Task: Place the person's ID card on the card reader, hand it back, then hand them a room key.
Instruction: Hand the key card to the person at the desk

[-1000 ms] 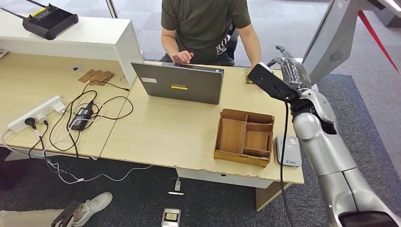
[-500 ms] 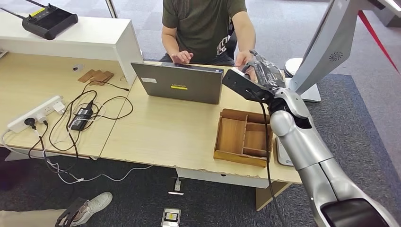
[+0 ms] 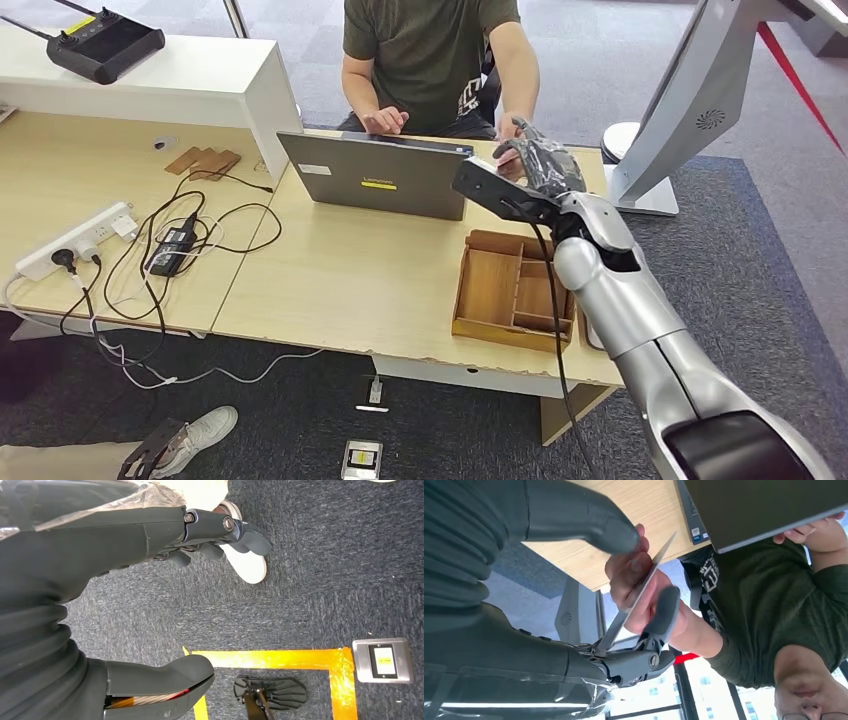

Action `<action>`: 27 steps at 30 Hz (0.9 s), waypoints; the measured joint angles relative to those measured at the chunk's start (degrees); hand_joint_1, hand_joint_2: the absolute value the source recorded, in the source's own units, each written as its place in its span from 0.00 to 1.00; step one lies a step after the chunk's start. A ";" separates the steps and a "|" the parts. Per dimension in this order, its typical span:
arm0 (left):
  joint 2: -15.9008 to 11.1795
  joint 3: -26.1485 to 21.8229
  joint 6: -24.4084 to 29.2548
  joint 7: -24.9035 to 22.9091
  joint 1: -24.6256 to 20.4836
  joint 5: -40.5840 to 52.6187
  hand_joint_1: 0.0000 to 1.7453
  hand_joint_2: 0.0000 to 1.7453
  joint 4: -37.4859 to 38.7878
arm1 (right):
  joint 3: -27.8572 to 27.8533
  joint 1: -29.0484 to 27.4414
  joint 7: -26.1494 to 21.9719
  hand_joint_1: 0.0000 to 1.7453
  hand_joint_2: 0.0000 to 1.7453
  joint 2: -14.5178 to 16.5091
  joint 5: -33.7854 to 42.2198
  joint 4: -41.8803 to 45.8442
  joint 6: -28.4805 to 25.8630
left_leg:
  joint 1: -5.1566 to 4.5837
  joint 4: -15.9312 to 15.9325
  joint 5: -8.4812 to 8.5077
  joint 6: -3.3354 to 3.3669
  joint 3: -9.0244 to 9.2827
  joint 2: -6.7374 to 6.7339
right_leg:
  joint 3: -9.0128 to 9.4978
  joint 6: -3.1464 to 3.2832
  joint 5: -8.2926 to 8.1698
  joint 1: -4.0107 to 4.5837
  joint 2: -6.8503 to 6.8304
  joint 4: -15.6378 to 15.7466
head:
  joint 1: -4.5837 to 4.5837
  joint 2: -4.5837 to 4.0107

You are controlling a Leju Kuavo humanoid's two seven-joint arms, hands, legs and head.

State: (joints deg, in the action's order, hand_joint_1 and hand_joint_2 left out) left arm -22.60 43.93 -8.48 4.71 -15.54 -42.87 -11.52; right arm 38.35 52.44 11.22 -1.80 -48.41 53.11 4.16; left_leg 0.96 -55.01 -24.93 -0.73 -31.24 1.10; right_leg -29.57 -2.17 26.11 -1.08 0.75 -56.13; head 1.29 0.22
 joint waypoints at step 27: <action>-1.90 -1.91 2.03 5.14 7.28 -4.14 0.00 1.00 0.13 | -12.73 -35.96 0.67 0.00 1.00 -16.66 -5.00 45.86 -3.63 | 0.14 -0.06 -0.11 -0.04 0.66 -0.09 | 0.11 0.03 0.02 0.13 0.07 0.09 | -0.01 0.00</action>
State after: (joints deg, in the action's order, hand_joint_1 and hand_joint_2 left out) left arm -24.50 42.03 -6.45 9.85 -8.26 -47.00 -11.39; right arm 25.63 16.48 11.89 -18.46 -53.40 98.97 0.53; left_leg 1.11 -55.07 -25.04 -0.77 -30.58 1.01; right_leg -29.46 -2.14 26.13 -0.95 0.82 -56.04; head 1.28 0.22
